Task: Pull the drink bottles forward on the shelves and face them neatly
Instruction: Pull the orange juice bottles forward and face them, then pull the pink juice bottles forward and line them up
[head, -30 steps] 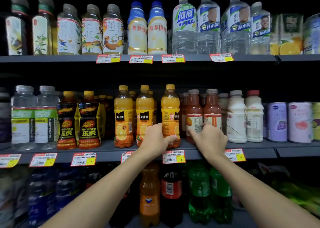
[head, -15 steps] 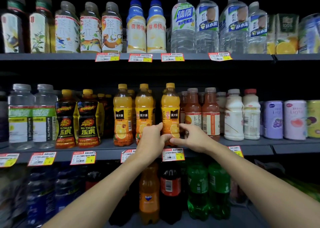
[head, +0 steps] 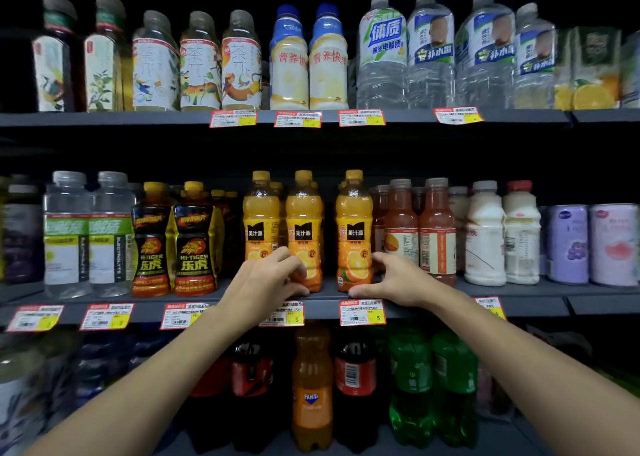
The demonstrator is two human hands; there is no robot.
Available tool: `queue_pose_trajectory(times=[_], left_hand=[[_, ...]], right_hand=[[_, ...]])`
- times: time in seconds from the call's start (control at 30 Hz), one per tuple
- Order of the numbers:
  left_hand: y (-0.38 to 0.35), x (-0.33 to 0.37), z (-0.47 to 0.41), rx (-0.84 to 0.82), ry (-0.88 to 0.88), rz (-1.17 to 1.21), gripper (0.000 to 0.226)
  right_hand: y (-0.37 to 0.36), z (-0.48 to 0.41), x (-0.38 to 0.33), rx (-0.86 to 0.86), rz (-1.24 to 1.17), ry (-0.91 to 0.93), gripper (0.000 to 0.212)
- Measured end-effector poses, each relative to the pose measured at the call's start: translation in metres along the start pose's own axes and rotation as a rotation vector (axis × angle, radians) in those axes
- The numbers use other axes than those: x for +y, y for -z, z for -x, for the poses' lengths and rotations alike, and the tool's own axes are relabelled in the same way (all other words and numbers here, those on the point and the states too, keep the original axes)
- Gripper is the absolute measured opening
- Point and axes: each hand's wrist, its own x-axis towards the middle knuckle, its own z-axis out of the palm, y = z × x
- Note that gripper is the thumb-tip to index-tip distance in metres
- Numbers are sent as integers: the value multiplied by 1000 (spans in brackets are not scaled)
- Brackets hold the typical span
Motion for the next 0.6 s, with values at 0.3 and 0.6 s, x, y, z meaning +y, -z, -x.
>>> queue_pose_trajectory(times=[0.3, 0.6], left_hand=[[-4, -3, 6, 29, -41, 10, 24], [-9, -15, 6, 31, -111, 49, 22]], right_hand=[[-3, 5, 0, 21, -6, 14, 92], [-4, 6, -6, -2, -77, -78, 82]])
